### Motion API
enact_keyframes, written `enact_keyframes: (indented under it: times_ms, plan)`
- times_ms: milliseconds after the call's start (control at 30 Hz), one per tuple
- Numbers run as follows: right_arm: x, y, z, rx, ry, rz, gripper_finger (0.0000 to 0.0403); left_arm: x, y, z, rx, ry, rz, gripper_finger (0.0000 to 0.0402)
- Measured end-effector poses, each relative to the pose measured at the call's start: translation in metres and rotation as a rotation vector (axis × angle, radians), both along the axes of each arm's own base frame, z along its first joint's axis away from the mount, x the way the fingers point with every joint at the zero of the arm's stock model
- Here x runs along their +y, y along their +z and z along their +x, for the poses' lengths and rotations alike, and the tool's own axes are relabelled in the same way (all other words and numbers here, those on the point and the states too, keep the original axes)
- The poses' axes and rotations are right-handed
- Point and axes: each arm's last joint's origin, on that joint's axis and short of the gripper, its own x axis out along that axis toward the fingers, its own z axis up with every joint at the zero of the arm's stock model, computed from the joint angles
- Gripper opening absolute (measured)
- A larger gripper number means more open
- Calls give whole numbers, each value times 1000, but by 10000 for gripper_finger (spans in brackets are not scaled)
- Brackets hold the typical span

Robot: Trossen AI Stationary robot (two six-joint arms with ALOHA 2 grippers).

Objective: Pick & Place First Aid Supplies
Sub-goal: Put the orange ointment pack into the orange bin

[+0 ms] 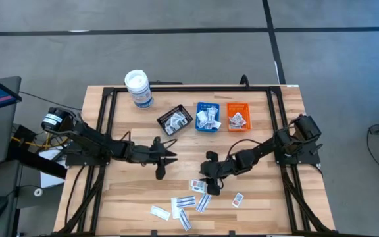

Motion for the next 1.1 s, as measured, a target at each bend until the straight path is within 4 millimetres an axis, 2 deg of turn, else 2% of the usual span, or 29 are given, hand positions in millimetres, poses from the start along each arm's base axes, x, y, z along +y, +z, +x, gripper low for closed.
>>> enact_keyframes:
  times_ms: [133,233,567,667,933,1100]
  plan:
    - [15,-6,3,-58,36,17,159,-3,0,-1,0,-9,1,101]
    - [22,-16,-1,-28,52,-12,166,-2,0,-1,0,-6,5,101]
    - [22,-34,0,16,38,-49,185,-1,0,0,2,-9,34,101]
    - [17,-34,2,30,27,-30,166,-1,0,-1,4,-9,35,101]
    - [8,-36,4,65,34,11,67,-1,-1,-1,9,-9,37,101]
    - [5,-36,5,72,27,22,31,-1,-1,-1,10,-9,37,101]
